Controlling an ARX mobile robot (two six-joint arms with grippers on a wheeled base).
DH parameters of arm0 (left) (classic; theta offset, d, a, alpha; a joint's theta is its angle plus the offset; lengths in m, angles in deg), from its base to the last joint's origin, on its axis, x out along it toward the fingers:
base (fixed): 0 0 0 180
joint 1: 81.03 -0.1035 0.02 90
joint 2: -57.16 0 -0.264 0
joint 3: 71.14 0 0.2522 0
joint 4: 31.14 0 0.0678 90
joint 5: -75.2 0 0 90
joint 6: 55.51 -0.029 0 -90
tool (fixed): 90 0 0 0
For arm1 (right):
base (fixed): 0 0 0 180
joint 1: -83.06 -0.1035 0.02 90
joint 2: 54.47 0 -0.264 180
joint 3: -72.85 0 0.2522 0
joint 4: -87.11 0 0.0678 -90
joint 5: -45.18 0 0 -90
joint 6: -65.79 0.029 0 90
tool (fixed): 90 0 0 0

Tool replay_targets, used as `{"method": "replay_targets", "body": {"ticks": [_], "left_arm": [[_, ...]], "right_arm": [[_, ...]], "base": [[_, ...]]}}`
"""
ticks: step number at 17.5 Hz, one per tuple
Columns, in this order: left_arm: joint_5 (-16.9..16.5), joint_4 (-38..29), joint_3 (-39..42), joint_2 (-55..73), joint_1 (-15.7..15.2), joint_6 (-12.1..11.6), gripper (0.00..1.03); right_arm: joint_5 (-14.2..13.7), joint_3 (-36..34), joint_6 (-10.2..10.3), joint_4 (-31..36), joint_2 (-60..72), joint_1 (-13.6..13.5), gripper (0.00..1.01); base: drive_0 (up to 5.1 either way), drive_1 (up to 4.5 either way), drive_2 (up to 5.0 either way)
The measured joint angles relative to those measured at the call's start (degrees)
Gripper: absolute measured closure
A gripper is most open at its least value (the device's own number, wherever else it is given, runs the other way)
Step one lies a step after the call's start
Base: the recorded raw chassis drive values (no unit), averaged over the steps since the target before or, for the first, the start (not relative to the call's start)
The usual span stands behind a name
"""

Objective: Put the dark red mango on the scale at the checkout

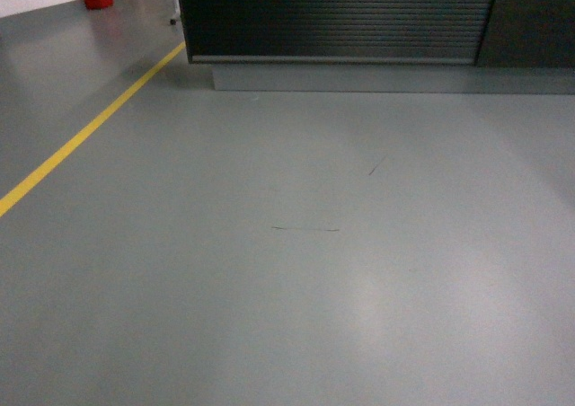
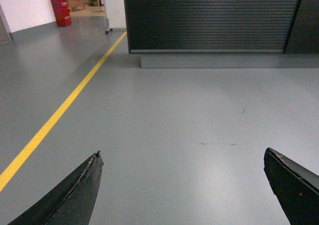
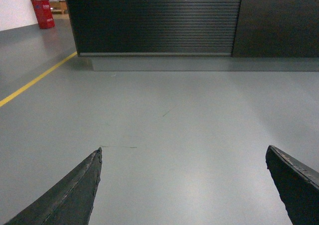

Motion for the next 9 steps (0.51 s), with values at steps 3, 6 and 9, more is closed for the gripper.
{"method": "replay_targets", "body": {"ticks": [3,6,9], "left_arm": [[0.0,0.0,0.0,0.0,0.0,0.0,0.05],[0.0,0.0,0.0,0.0,0.0,0.0,0.05],[0.0,0.0,0.0,0.0,0.0,0.0,0.05]], "right_arm": [[0.0,0.0,0.0,0.0,0.0,0.0,0.03],[-0.02,0.0,0.0,-0.02,0.0,0.0,0.03],[-0.02,0.0,0.0,0.0,0.0,0.0,0.03]], "base": [[0.0,0.0,0.0],[0.0,0.0,0.0],[0.0,0.0,0.0]]}}
